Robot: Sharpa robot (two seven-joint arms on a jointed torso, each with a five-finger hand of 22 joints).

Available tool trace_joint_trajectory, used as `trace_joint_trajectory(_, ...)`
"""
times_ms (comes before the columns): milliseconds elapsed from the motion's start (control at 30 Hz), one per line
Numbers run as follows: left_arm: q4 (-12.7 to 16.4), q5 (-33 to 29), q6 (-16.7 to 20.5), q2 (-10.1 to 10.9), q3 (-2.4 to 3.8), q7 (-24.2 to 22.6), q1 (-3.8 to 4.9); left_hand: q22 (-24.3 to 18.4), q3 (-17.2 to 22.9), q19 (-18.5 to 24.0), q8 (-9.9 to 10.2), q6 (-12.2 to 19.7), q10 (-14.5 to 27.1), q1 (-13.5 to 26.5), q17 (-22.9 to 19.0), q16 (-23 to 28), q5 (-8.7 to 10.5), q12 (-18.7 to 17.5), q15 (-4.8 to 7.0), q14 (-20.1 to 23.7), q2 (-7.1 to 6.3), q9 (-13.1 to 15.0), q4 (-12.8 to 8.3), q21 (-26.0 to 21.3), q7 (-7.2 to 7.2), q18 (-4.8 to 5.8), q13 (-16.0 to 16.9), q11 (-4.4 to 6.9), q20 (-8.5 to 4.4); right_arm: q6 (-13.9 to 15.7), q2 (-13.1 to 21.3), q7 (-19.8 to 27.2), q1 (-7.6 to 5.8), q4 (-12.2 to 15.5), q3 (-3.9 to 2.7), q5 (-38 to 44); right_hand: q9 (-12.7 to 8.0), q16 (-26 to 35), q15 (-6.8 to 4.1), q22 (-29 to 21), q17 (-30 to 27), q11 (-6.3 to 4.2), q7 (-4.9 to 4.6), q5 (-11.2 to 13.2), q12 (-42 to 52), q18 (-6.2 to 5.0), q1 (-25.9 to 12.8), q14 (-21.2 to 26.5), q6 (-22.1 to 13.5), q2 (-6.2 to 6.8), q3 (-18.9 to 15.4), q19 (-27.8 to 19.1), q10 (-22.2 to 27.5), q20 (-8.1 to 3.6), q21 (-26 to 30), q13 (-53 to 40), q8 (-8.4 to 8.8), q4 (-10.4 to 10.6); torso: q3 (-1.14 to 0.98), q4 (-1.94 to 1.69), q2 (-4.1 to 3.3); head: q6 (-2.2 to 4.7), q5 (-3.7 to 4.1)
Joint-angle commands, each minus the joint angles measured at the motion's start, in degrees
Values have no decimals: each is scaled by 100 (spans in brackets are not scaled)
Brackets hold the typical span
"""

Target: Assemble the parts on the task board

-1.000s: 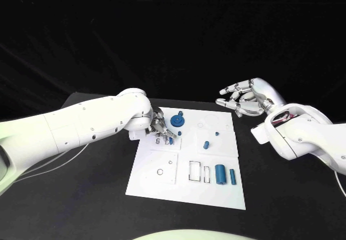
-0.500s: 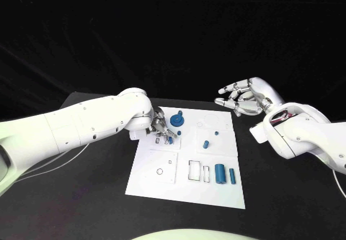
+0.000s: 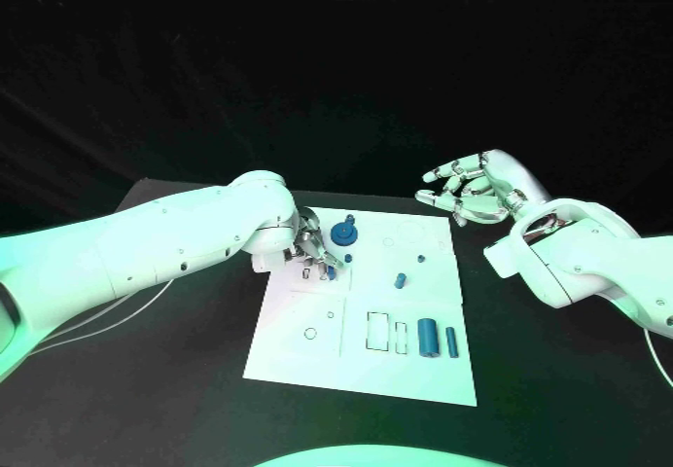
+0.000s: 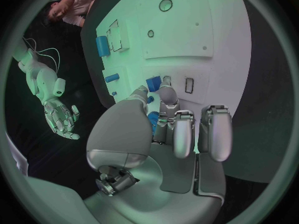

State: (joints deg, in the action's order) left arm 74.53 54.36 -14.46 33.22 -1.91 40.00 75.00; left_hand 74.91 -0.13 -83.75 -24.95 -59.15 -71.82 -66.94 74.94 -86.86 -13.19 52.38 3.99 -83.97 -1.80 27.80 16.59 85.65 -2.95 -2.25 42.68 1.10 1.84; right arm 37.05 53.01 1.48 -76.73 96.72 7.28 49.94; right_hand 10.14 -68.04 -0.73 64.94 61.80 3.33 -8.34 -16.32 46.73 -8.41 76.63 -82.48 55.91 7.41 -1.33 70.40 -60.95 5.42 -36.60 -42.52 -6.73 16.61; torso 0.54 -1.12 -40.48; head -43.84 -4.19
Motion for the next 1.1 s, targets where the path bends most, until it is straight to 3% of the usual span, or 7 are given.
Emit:
trace_joint_trajectory(33, -5, -38, -98, -33, 3, 145, 0, 806, 45, -192, -29, -2, -8, -63, 1132, -22, -9, 17, 47, -499, -7, 8, 0, 23, 18, 53, 10, 12, -26, -53, -6, -2, 0, 4, -2, 34, 4, 37, 4, -10, -4, 18, 8, -20, -36, -71, -21, 41, -36, -14, -7, -28, 38, 7, 20, 5, -2, -12, 0, -3, 0, -4, -1)
trace_joint_trajectory(1100, -49, -37, -149, -79, 5, 141, 0, 812, 166, -190, -35, 7, -6, -249, 1143, -32, -12, 29, 51, -501, 100, 8, -6, 24, 24, 53, 45, 18, -27, -83, -3, -11, 0, 19, -2, 40, 7, 51, 5, -22, -10, 18, 8, -59, -39, -72, -7, 40, -37, -36, 8, -23, 39, 9, 40, 27, -7, -17, 0, -17, 2, -18, 25)
